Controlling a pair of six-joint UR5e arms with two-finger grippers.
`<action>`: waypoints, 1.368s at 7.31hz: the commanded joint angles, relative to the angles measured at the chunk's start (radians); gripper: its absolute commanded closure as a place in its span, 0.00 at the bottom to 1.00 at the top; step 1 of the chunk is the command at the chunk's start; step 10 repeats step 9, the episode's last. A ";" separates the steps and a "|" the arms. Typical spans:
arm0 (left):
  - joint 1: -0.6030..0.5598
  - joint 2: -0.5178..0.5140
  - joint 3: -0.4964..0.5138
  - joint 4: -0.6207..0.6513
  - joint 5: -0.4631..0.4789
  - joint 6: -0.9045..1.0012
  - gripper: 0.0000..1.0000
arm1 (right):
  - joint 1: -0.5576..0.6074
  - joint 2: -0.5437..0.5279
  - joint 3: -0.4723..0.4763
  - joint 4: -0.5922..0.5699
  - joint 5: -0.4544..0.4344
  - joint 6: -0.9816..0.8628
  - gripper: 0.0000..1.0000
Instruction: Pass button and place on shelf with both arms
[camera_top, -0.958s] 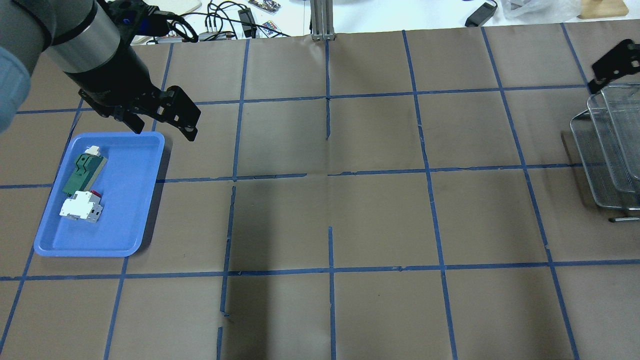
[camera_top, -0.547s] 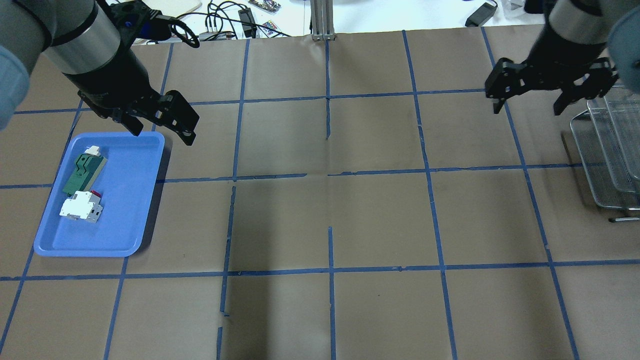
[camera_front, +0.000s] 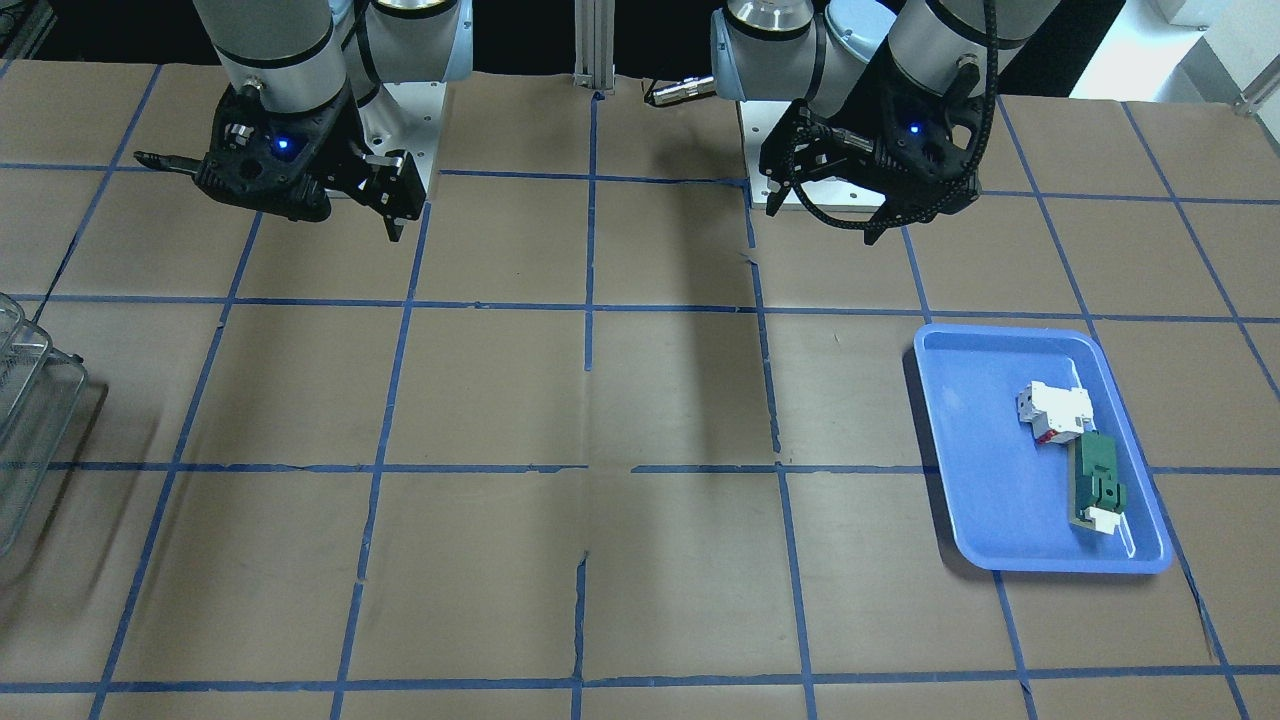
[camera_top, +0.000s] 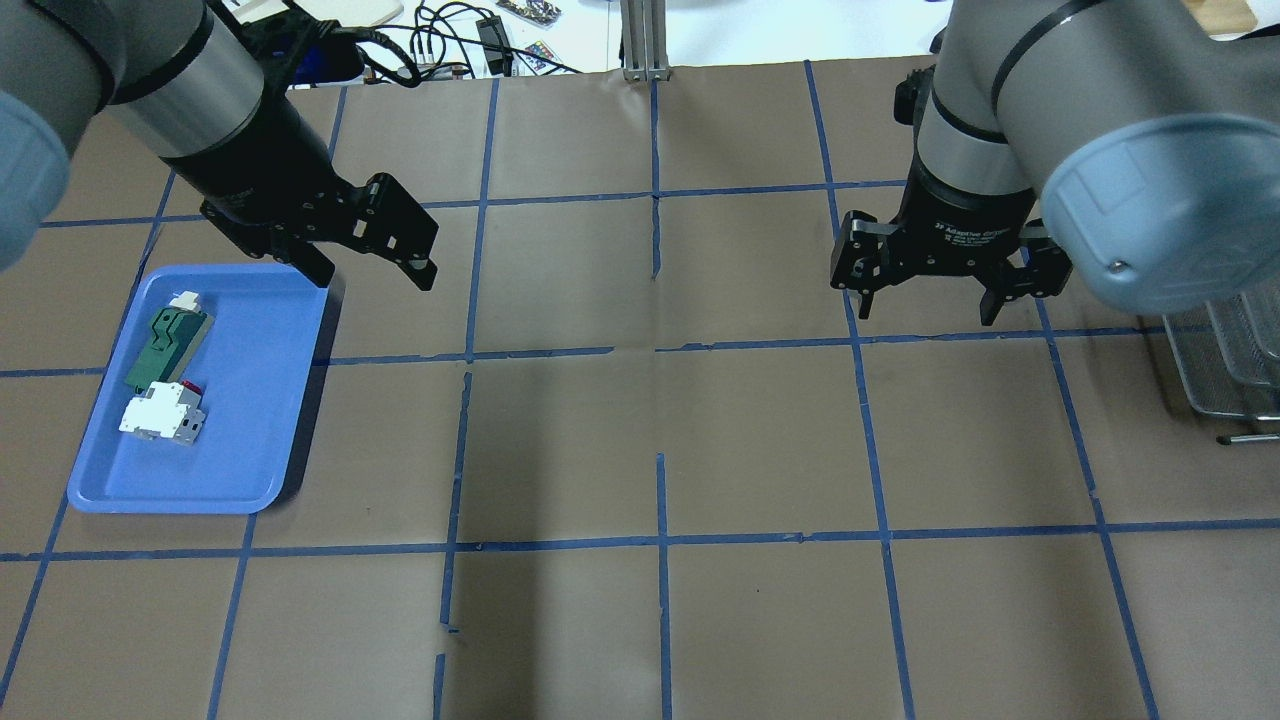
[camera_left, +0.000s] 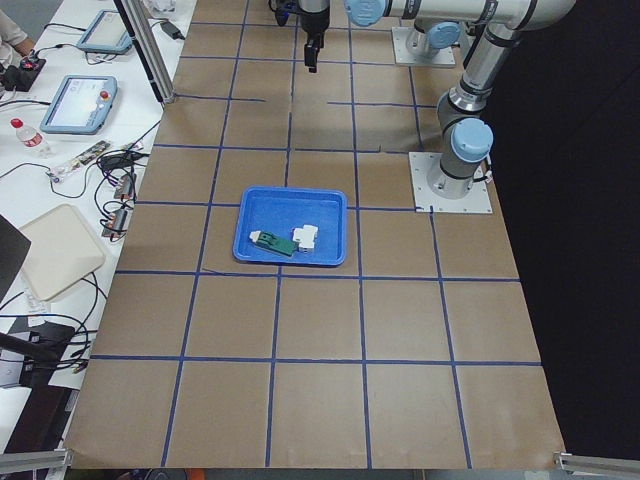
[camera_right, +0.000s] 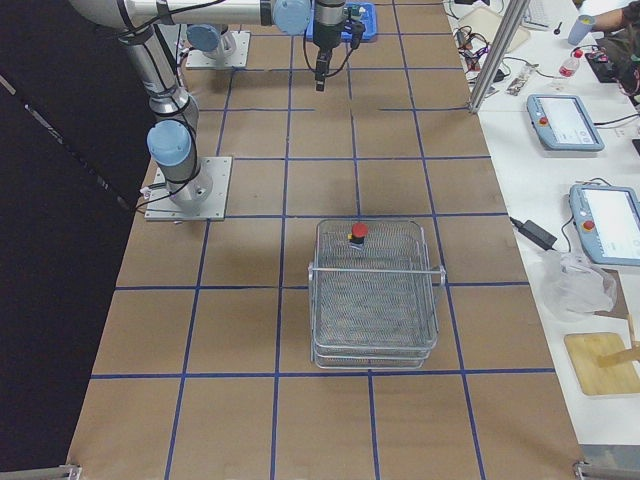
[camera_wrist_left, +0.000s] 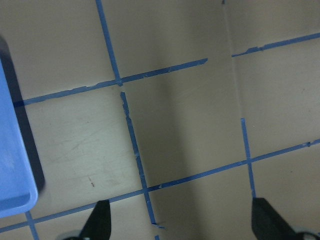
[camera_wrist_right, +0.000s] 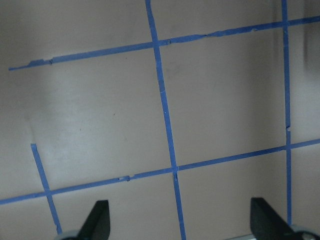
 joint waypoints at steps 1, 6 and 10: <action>0.000 0.001 0.004 0.003 0.085 -0.033 0.00 | -0.065 -0.016 0.003 0.037 0.013 -0.091 0.00; 0.003 0.000 -0.008 0.000 -0.121 -0.167 0.00 | -0.117 -0.040 0.015 0.027 0.065 -0.120 0.00; 0.004 0.000 -0.010 0.003 -0.129 -0.158 0.00 | -0.117 -0.040 0.013 0.024 0.068 -0.120 0.00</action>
